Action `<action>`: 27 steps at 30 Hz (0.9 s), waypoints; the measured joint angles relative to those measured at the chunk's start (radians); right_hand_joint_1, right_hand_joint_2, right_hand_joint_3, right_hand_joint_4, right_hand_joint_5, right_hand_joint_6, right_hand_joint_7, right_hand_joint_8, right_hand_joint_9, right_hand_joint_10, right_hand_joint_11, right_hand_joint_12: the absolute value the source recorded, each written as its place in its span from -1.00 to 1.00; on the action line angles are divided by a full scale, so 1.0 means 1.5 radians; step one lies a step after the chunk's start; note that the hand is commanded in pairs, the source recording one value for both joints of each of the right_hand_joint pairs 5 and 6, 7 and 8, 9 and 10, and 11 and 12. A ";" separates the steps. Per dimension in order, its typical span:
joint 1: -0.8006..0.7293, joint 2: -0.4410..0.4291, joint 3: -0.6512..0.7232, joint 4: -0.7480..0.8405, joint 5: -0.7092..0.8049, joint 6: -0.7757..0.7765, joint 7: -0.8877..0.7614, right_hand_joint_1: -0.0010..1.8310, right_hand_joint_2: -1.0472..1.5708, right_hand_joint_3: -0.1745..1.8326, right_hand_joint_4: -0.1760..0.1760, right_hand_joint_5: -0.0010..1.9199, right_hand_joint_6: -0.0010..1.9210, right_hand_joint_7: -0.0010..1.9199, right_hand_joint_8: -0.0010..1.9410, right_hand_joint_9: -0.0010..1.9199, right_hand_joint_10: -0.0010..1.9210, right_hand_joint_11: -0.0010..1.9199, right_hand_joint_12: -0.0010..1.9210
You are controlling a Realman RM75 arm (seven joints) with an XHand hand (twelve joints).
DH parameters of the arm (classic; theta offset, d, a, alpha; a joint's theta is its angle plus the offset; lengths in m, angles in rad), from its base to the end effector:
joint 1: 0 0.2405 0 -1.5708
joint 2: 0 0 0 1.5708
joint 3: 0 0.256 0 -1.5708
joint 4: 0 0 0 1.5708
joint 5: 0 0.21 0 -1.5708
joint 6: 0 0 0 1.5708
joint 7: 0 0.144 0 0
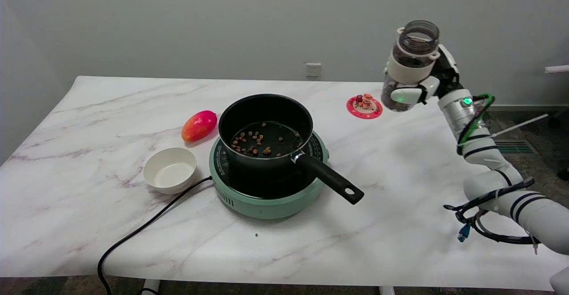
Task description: Pour the contents of the bottle into the soup pot.
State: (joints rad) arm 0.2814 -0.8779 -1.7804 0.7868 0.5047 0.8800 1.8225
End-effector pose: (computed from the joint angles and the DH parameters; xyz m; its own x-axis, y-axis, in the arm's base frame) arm -0.2199 -0.3626 0.4914 0.0472 0.1448 0.9883 -0.9156 -0.3892 0.1007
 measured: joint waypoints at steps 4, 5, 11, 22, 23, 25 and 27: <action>0.014 -0.001 -0.004 0.042 -0.040 -0.035 -0.012 0.82 0.47 -0.07 0.00 1.00 1.00 1.00 0.98 0.68 0.68 0.31 0.31; 0.018 -0.002 -0.005 0.052 -0.050 -0.045 -0.015 0.81 0.46 -0.08 0.00 1.00 1.00 1.00 0.98 0.67 0.67 0.30 0.30; 0.041 -0.013 -0.015 0.112 -0.102 -0.106 -0.032 0.82 0.38 0.04 0.00 1.00 1.00 1.00 0.98 0.66 0.66 0.28 0.28; 0.069 -0.031 -0.025 0.190 -0.150 -0.177 -0.089 0.83 0.42 0.06 0.00 1.00 1.00 1.00 0.98 0.67 0.67 0.27 0.27; 0.070 -0.032 -0.025 0.195 -0.153 -0.182 -0.094 0.83 0.42 0.05 0.00 1.00 1.00 1.00 0.98 0.67 0.67 0.27 0.27; 0.073 -0.034 -0.025 0.206 -0.158 -0.190 -0.107 0.83 0.43 0.05 0.00 1.00 1.00 1.00 0.98 0.68 0.68 0.27 0.27; 0.075 -0.036 -0.025 0.215 -0.162 -0.196 -0.119 0.83 0.44 0.05 0.00 1.00 1.00 1.00 0.98 0.68 0.68 0.27 0.27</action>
State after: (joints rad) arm 0.3941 -0.9319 -1.8179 1.1098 0.2621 0.5867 1.6441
